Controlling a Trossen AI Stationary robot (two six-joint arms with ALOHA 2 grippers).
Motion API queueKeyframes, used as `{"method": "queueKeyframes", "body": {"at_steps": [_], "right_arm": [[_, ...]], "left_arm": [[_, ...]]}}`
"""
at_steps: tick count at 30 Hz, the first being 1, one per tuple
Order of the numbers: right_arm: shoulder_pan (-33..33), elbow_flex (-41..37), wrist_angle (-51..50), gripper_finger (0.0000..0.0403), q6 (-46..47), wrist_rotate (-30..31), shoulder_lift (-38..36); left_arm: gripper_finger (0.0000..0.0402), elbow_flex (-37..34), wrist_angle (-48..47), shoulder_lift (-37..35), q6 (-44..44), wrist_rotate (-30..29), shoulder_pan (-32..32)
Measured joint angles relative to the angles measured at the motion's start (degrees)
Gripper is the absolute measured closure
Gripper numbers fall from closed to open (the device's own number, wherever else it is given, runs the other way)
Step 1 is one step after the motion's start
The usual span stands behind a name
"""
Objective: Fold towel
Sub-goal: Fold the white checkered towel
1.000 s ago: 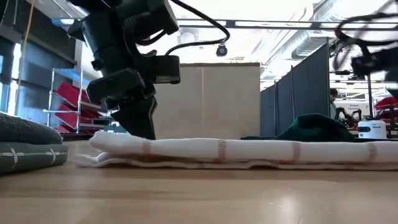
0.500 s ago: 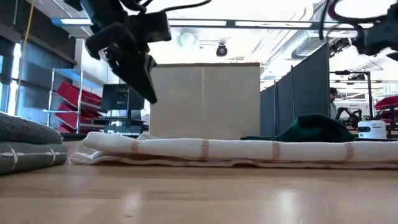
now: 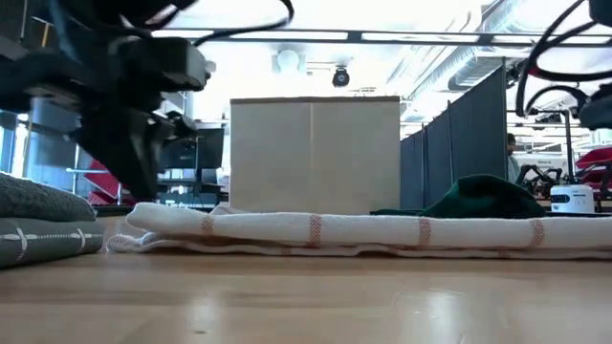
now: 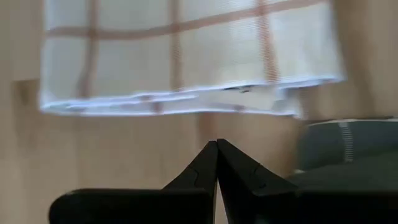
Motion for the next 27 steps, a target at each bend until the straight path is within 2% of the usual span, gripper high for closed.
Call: {"method": "queueKeyframes", "body": {"at_steps": [5, 10, 13, 18, 27], "right_arm": [[2.18, -4.71, 6.99, 0.0217, 4.81, 0.02, 0.0], [4.02, -9.08, 13.82, 0.0219, 7.62, 0.91, -0.24], [4.46, -9.16, 14.38, 0.0254, 7.39, 1.59, -0.23], [4.53, -4.92, 9.67, 0.038, 3.2, 4.39, 0.18], [3.92, 12.86, -4.92, 0.039, -0.49, 7.99, 2.43]], "left_arm": [[0.0401, -3.59, 7.04, 0.0, -0.53, -0.16, -2.12], [0.0401, -8.63, 13.89, 0.02, -1.57, -4.8, -2.44], [0.0401, -12.23, 19.1, 0.0, -1.55, -7.83, -2.31], [0.0401, -17.18, 31.49, 0.76, -1.54, -9.39, -1.54], [0.0401, -17.78, 42.15, 5.63, -1.31, -11.38, -0.58]]}}
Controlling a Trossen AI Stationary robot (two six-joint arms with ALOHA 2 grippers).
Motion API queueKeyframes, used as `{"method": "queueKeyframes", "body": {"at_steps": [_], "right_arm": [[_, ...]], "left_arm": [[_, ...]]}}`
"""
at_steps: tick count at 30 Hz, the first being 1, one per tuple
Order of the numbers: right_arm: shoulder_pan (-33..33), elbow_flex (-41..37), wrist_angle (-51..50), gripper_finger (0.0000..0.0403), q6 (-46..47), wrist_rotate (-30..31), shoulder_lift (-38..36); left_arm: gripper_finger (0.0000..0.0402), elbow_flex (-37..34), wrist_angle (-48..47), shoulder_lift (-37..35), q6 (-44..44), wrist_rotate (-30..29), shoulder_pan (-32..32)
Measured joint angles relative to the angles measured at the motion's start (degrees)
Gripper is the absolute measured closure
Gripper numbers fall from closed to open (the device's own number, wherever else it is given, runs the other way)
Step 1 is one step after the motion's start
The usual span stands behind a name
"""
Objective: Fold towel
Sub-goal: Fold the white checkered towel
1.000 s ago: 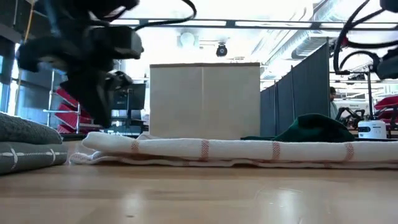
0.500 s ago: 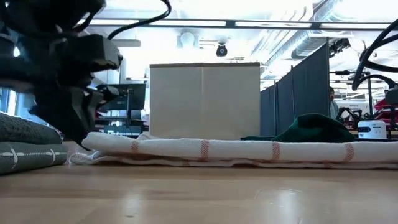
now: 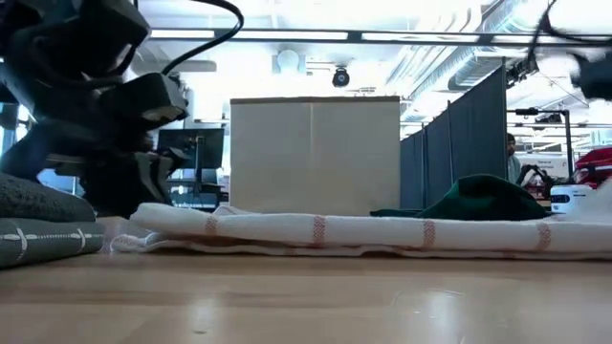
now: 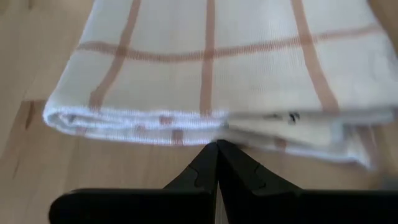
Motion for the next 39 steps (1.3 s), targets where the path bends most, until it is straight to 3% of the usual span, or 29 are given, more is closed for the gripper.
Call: {"method": "queueKeyframes", "body": {"at_steps": [4, 10, 17, 23, 27, 35, 39], "right_arm": [[-1.12, 9.12, -4.38, 0.039, -3.41, 2.55, 3.39], [-5.65, 21.38, -5.43, 0.039, -13.4, 4.42, 14.05], [-12.01, 35.32, 0.15, 0.039, -28.74, 9.79, 27.8], [-16.96, 44.83, 10.32, 0.039, -42.87, 11.94, 37.78], [-19.81, 47.93, 15.72, 0.039, -48.56, 12.01, 41.56], [-23.45, 48.35, 18.93, 0.039, -50.51, 8.98, 43.67], [-23.84, 48.35, 19.06, 0.0349, -50.49, 9.23, 43.67]], "left_arm": [[0.0401, 0.77, 4.78, 3.16, 0.26, -2.67, -0.27], [0.0401, 3.59, 6.36, 6.53, 2.46, -6.52, -1.02], [0.0401, 7.22, 8.19, 12.27, 3.4, -8.45, -1.28], [0.0401, 7.61, 11.11, 14.48, 4.3, -14.44, -3.3], [0.0401, 7.54, 12.78, 14.65, 6.39, -16.75, -4.75], [0.0401, 7.57, 12.46, 14.63, 6.16, -16.86, -5.45], [0.0401, 7.55, 12.42, 14.61, 6.19, -16.97, -5.45]]}}
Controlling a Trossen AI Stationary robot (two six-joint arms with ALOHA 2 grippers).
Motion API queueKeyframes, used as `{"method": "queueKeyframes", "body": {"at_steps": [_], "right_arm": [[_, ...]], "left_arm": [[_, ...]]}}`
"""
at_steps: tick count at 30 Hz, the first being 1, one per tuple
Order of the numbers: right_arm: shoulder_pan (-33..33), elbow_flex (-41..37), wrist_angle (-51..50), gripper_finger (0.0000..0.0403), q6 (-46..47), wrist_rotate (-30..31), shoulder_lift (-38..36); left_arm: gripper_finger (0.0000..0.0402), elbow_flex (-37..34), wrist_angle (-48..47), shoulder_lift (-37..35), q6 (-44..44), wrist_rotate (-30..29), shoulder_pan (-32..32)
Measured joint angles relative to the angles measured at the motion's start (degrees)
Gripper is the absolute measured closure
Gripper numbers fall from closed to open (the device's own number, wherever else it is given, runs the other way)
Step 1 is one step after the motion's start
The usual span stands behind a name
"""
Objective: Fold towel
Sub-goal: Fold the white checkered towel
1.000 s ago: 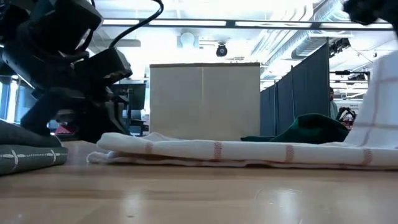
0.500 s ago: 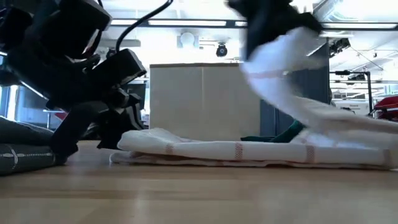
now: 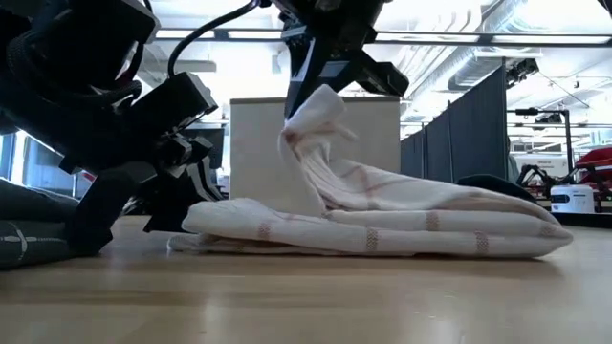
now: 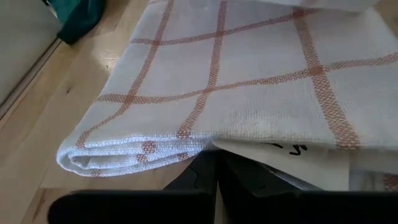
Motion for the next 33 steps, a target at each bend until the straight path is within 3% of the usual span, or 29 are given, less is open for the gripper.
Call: {"method": "queueKeyframes", "body": {"at_steps": [8, 14, 18, 24, 30, 33], "right_arm": [[-0.08, 0.34, -0.44, 0.021, -2.47, -0.27, -0.27], [2.72, 3.93, -8.84, 0.0182, -3.18, 5.23, -2.39], [7.41, 5.16, -16.55, 0.0197, 0.24, 8.29, -4.38], [14.83, 4.34, -26.39, 0.0261, 9.57, 13.47, -5.43], [17.27, -4.15, -24.49, 0.0377, 14.97, 18.48, -5.46], [16.89, -10.25, -20.67, 0.0394, 15.7, 18.67, -5.63]], "left_arm": [[0.0401, 0.02, -0.29, -0.09, 1.26, -0.06, -0.02], [0.0401, -0.12, -6.35, -3.37, 2.15, -4.08, -1.31], [0.0401, -0.22, -15.57, -11.05, -0.51, -7.31, -3.66], [0.0401, -0.12, -17.96, -20.8, -0.43, -7.07, -6.41], [0.0401, -0.07, -5.84, -18.17, 5.16, 5.6, -2.33], [0.0401, -0.07, -2.7, -15.24, 5.13, 7.64, -0.22]]}}
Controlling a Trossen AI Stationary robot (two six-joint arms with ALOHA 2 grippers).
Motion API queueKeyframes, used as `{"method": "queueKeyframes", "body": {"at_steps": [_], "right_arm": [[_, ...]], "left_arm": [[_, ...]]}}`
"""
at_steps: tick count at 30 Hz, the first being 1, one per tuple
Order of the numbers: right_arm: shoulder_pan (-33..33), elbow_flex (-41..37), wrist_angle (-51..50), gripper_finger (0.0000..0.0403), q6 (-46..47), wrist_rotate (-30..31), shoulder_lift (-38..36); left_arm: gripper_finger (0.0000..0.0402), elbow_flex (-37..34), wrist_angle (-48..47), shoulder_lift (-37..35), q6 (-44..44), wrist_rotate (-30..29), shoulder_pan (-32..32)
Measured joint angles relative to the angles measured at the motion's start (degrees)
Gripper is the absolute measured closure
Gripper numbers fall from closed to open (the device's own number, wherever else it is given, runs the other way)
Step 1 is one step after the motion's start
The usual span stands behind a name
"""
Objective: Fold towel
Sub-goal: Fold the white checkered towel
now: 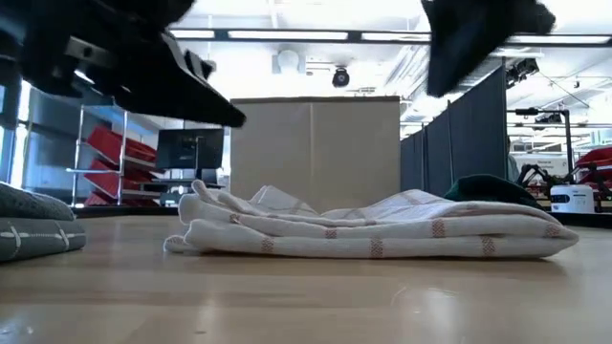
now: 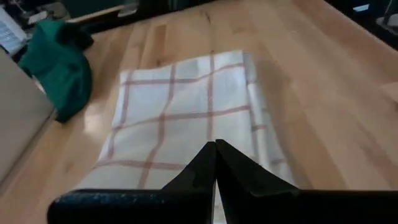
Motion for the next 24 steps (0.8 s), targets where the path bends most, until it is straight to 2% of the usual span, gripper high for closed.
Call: {"method": "queueKeyframes", "body": {"at_steps": [4, 8, 15, 24], "right_arm": [[-1.72, -9.87, 10.41, 0.0401, -1.37, 0.8, -2.69], [-4.44, -19.12, 22.17, 0.0402, -6.57, 1.27, -6.53], [-9.23, -30.49, 41.37, 0.0403, -16.36, 3.11, -8.89], [-9.57, -38.31, 48.01, 0.0403, -12.15, 2.03, -8.89]], "left_arm": [[0.0401, 0.0, 0.53, 2.95, -1.97, 0.11, 2.28], [0.0401, 0.04, 0.71, 4.71, -3.11, 1.89, 3.9], [0.0402, 0.3, 0.32, 7.98, -6.81, 4.57, 5.37], [0.0402, 0.57, 1.9, 14.48, -15.83, 4.72, 3.43]]}}
